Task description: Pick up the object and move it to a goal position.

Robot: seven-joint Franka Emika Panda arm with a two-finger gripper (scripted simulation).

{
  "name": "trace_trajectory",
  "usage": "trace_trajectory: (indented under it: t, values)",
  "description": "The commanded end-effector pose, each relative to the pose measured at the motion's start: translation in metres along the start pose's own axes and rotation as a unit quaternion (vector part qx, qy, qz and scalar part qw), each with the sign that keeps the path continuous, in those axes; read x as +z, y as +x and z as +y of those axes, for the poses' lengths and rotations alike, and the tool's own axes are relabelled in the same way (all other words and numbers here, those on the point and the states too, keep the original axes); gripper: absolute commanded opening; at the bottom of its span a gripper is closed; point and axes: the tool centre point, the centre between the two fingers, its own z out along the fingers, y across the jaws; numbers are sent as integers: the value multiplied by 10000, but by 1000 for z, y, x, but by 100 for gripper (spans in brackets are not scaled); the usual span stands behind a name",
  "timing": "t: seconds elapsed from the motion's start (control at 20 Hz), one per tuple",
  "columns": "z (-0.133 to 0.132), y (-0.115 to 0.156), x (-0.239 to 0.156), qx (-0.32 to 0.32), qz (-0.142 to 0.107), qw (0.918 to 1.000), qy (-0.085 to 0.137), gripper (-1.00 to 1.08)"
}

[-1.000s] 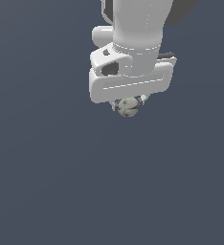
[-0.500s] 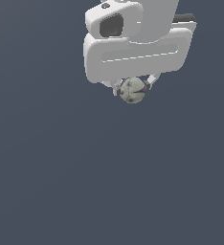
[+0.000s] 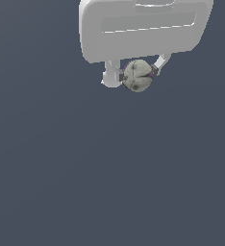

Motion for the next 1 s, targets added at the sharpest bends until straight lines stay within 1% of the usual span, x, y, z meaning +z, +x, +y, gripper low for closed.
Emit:
trace_trajectory:
  t: [0.0, 0.4, 0.95]
  values:
    - [0, 2, -9, 1, 5, 10000, -2, -100]
    - [1, 7, -27, 1, 5, 10000, -2, -100]
    - [1, 9, -34, 1, 5, 10000, -2, -100]
